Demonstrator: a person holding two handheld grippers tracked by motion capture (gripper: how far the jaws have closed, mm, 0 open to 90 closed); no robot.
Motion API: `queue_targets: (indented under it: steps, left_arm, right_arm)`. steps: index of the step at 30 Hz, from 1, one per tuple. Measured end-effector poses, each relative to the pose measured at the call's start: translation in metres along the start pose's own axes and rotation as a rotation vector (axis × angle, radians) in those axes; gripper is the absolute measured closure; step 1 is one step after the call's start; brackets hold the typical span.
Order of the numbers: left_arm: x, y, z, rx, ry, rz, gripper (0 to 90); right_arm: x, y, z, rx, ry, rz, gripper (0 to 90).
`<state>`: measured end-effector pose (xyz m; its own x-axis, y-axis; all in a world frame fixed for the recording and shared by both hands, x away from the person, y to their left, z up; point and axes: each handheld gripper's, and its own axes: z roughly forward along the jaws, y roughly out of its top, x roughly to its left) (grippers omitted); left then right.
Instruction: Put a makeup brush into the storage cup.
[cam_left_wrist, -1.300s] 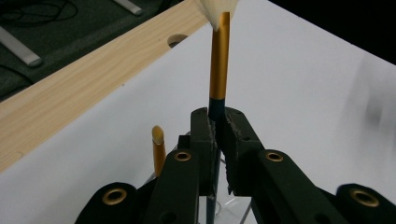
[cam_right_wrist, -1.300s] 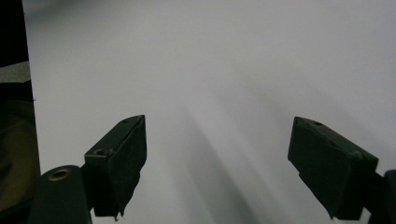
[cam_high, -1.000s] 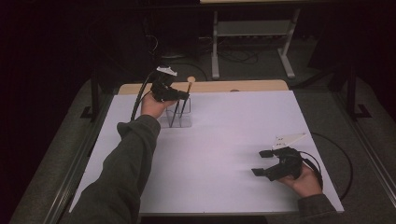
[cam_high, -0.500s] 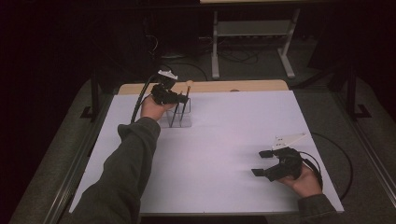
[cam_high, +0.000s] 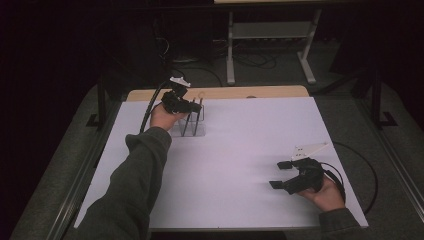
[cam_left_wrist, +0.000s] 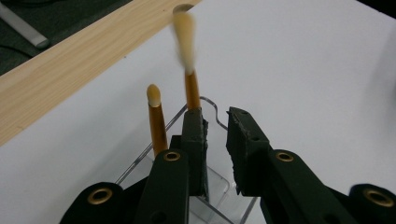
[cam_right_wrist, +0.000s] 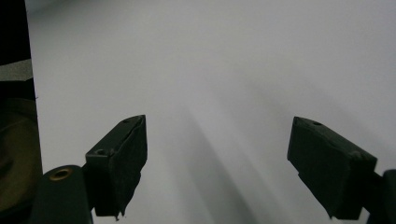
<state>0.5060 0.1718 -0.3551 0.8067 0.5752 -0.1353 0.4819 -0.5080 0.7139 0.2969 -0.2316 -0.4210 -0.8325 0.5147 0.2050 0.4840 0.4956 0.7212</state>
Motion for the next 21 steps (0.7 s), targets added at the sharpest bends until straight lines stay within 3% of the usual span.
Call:
queue_targets:
  steps: [3,11,21]
  left_arm:
    - [-0.002,0.0,-0.002,-0.005,0.003,-0.01,76.2]
    - [-0.005,0.003,-0.011,-0.014,-0.007,0.017,76.1]
    - [-0.013,-0.003,-0.027,-0.035,-0.019,0.023,74.4]
  right_arm:
    - [0.0,0.0,0.0,0.0,-0.002,-0.001,19.0]
    - [0.0,0.0,0.0,-0.006,-0.006,0.007,18.9]
    - [0.0,0.0,-0.005,-0.034,-0.031,0.007,18.8]
